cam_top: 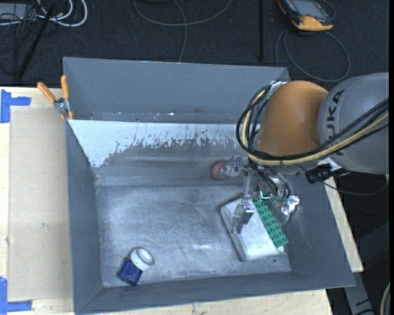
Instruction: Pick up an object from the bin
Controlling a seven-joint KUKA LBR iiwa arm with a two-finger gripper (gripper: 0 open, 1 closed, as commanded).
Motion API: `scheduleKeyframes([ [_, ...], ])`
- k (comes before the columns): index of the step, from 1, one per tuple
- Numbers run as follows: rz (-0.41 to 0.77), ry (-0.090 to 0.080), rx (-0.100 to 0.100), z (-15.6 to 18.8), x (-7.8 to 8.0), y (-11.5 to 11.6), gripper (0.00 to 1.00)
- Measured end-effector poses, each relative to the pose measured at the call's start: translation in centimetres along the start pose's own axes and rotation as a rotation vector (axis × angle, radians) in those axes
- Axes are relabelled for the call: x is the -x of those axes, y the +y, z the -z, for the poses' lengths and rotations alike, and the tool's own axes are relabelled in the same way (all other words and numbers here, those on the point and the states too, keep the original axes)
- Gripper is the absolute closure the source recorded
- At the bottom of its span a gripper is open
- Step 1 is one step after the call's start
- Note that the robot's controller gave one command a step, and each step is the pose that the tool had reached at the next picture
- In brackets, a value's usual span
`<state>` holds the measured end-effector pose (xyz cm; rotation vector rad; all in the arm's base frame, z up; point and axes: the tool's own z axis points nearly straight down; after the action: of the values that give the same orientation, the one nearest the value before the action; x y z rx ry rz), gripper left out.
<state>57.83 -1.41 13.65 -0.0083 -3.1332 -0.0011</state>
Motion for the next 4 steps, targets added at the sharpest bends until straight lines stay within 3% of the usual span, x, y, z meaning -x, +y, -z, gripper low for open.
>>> scheduleKeyframes([
  [1,0.036,0.006,0.007,-3.6,2.6,-4.9,0.0],
  [2,0.016,-0.007,0.024,-3.9,4.0,-10.2,0.0],
  [3,0.128,-0.009,0.026,-4.1,4.1,-9.7,0.0],
  [4,0.045,-0.018,0.006,-4.3,4.1,-8.2,0.0],
])
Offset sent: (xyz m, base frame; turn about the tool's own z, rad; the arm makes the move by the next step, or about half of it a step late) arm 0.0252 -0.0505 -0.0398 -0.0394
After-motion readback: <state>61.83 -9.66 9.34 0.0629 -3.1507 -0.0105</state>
